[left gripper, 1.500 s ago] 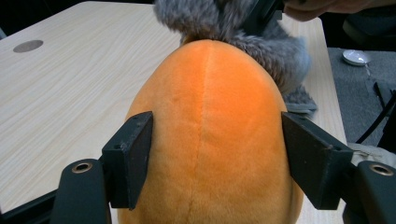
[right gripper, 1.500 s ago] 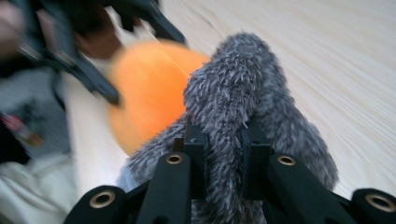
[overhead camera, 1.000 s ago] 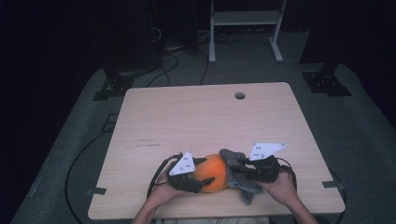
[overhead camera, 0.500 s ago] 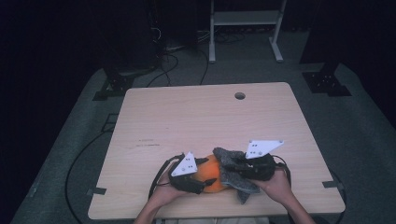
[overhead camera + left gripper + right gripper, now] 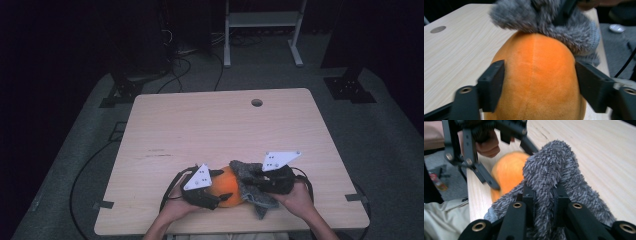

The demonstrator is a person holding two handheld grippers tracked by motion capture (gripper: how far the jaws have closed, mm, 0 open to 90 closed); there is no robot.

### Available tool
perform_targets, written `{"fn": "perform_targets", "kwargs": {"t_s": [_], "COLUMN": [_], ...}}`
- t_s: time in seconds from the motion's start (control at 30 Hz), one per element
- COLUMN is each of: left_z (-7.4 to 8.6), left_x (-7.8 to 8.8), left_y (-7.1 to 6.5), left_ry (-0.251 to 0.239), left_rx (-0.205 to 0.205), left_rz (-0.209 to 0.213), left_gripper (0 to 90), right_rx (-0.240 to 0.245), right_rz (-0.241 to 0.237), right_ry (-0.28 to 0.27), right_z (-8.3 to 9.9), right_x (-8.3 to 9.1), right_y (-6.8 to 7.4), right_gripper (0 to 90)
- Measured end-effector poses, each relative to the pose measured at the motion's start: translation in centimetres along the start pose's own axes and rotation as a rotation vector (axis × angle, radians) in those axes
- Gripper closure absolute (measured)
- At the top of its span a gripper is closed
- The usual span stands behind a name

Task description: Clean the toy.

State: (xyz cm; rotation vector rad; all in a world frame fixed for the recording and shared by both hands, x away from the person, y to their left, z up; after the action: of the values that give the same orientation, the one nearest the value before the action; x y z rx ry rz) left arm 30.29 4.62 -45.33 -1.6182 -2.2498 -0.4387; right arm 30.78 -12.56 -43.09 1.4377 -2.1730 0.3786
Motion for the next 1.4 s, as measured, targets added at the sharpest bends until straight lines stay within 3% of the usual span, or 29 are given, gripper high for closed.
{"fn": "perform_targets", "kwargs": {"t_s": [0.03, 0.1, 0.17, 0.3, 0.33, 0.43, 0.6, 0.67, 0.77, 0.83, 0.9, 0.93, 0.97, 1.03, 1.1, 1.2, 1.27, 1.4], "left_z": [-0.2, 0.1, 0.5, 0.2, 0.2, -0.1, -0.7, -0.8, -0.6, -0.4, 0.2, 0.6, 0.8, 0.8, 0.4, -0.2, -0.6, -0.5], "left_x": [0.1, -0.1, -0.3, 0.2, 0.3, 0.3, 0.5, 0.7, 0.6, 0.8, 0.6, 0.3, 0.1, 0.2, 0.5, 0.5, 0.8, 1.4], "left_y": [0.2, 0.8, 0.9, 0.8, 0.8, 0.8, 0.5, 0.6, 0.6, 0.8, 1.3, 1.4, 1.3, 1.0, 1.0, 0.7, 0.6, 1.1], "left_ry": [-0.01, 0.031, 0.042, 0.027, 0.027, 0.027, 0.02, 0.013, 0.008, 0.006, 0.04, 0.048, 0.055, 0.049, 0.053, 0.036, 0.037, 0.035], "left_rx": [0.02, 0.08, 0.115, 0.064, 0.063, 0.052, 0.016, 0.025, 0.048, 0.058, 0.092, 0.127, 0.137, 0.084, 0.07, 0.062, 0.041, 0.064], "left_rz": [-0.002, -0.013, 0.019, -0.013, -0.015, -0.021, -0.054, -0.052, -0.013, -0.012, -0.002, 0.029, 0.045, 0.023, 0.01, -0.007, -0.022, -0.031], "left_gripper": [18.1, 7.7, 8.3, 25.8, 30.6, 33.1, 35.8, 35.4, 21.7, 11.5, 5.9, 6.0, 7.9, 17.2, 28.8, 35.1, 36.8, 37.1], "right_rx": [-0.005, -0.01, -0.023, -0.038, -0.041, -0.059, 0.008, 0.001, -0.045, -0.065, -0.073, -0.075, -0.077, -0.068, -0.055, -0.027, -0.002, -0.057], "right_rz": [-0.001, 0.003, -0.005, 0.0, 0.022, 0.039, 0.015, 0.016, -0.002, 0.005, 0.017, 0.021, 0.022, 0.024, 0.013, -0.02, -0.009, 0.0], "right_ry": [0.001, 0.004, -0.003, 0.001, 0.009, 0.004, -0.054, -0.047, -0.021, -0.013, -0.014, -0.014, -0.016, -0.014, -0.056, -0.114, -0.094, -0.037], "right_z": [0.2, 0.5, 0.7, 0.9, 1.0, 1.1, -1.0, -0.7, 0.6, 1.2, 1.4, 1.4, 1.4, 1.1, 0.1, -1.4, -1.4, 0.6], "right_x": [0.1, 0.4, 0.6, 0.8, 1.0, 1.5, 1.4, 1.1, 0.6, 0.6, 0.9, 1.0, 1.0, 1.0, 1.5, 1.9, 1.4, 0.6], "right_y": [0.0, -0.2, -0.3, -0.8, -1.2, -1.5, 0.3, 0.1, -0.7, -1.0, -1.3, -1.3, -1.4, -1.2, -0.7, 0.5, 0.8, -0.6], "right_gripper": [76.2, 76.2, 76.2, 76.1, 76.1, 76.1, 76.0, 76.0, 76.1, 76.1, 76.1, 76.0, 76.0, 76.0, 76.0, 76.0, 76.0, 76.1]}}
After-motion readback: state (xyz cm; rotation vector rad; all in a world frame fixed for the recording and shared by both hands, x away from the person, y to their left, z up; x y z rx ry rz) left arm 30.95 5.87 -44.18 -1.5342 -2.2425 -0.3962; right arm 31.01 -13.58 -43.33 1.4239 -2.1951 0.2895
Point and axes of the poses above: each handheld gripper's, and its own axes: x roughly backward along the jaws, z roughly out of its underside, y roughly to its left, the point moved 6 cm from there along -x, roughly forward along the jaws
